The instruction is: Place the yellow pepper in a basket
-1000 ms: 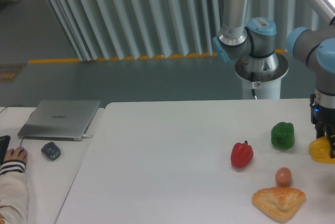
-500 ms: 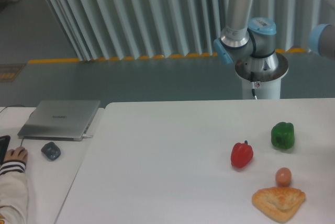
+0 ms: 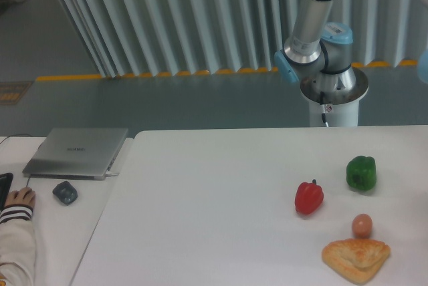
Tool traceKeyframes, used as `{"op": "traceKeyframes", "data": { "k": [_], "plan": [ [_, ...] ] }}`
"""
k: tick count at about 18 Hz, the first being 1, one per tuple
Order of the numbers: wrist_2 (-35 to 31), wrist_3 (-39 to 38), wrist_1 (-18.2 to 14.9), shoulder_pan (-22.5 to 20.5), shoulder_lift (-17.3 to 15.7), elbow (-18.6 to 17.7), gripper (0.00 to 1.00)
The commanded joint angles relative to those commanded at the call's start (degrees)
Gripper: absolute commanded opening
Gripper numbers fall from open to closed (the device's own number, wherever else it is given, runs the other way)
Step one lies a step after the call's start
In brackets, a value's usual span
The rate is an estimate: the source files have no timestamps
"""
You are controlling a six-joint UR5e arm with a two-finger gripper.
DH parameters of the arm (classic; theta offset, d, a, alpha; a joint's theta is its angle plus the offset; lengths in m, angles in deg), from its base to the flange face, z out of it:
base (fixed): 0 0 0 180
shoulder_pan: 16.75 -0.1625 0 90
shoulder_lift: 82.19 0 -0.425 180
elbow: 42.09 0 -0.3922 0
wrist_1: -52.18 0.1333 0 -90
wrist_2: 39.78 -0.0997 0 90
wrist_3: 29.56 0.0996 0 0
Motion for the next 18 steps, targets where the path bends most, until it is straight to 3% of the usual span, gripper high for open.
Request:
{"op": "traceKeyframes", "data": {
  "k": [1,2,4,15,18],
  "plan": [
    [-0.44,-0.09,0.0,-0.09,0.26,-0.09,0.47],
    [-0.44,-0.09,0.0,-0.09,0.44,-0.17,0.58],
    [-0.44,0.09,0.0,-0.09,0.53,-0.35,1.0],
    [-0.36,1.4,-0.7,0.0,-0.7,-0.79,1.0],
    [-0.62,1.5,-3.33,1.22,-1.58,-1.32,1.0]
  ]
}}
